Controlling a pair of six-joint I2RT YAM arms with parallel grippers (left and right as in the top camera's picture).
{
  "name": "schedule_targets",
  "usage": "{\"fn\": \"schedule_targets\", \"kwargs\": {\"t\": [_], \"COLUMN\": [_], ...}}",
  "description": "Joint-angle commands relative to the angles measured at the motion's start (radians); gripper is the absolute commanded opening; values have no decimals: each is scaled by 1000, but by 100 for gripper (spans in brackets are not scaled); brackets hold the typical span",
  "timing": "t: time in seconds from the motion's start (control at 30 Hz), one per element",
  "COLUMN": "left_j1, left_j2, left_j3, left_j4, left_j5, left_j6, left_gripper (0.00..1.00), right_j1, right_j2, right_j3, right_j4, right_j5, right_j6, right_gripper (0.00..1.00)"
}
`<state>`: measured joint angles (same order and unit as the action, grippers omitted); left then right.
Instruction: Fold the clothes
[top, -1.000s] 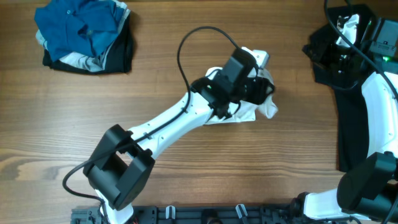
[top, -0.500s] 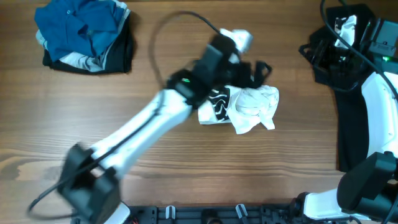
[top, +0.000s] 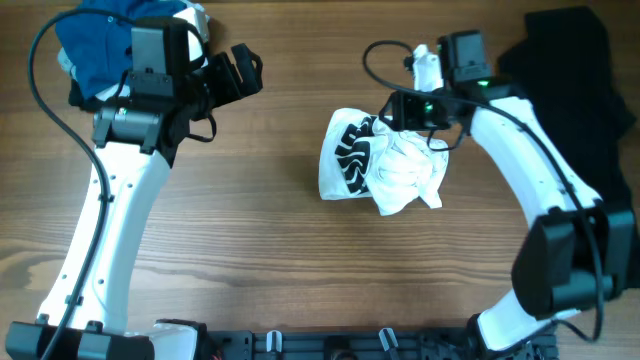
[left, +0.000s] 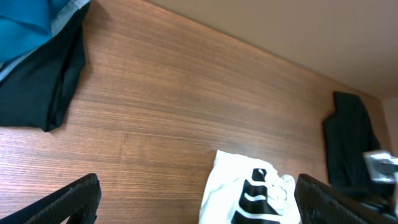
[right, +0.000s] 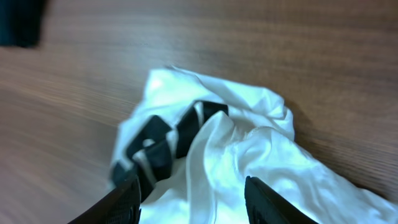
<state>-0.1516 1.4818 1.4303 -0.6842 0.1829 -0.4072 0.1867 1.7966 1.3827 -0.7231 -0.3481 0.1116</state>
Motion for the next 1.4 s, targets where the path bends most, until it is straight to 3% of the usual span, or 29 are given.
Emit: {"fn": "schedule_targets", "kwargs": {"t": [0.0,0.17,0.23,0.3,0.33,0.67,0.7,0.77,0.8,0.83,1.03,1.17,1.27,1.37], "left_j1": [6,6,6,6,6,5,5,5,5,5,5,5,5,5], "left_j2": [8,11,11,11,11,11,11,11,11,11,11,11,11,11], "left_j3": [-3,-3,-3,-3,-3,-3,-3,-3,-3,-3,-3,-3,-3,-3], "left_j4": [-8,-17,-24,-24,-22,-21,-21,-25,-28,-32,-50,-74,-84,-84], "left_j5": [-3,-2,-2,-2,-2,-2,-2,-2,-2,-2,-2,-2,-2,-2], "left_j6": [34,34,34,34,34,34,34,34,34,39,64,64,64,64], "left_gripper": [100,100,100,100,100,100,100,100,100,100,100,100,100,100], "right_j1": [21,23,23,18,12,-96,-97,-97,-97,-97,-97,-97,-97,-96], "right_j2": [85,163,165,163,163,164,164,164,163,163,38,-3,-3,-3], "right_j3": [-1,-1,-1,0,0,12,12,12,12,13,13,8,-59,-159], "right_j4": [4,30,64,116,146,494,509,500,482,456,92,-246,-287,-214], "right_j5": [89,137,204,238,256,328,328,320,309,286,91,150,159,159], "right_j6": [18,13,23,24,28,19,18,20,19,19,24,158,236,285], "right_gripper": [55,53,37,9,4,4,8,72,89,100,100,100,100,97]}}
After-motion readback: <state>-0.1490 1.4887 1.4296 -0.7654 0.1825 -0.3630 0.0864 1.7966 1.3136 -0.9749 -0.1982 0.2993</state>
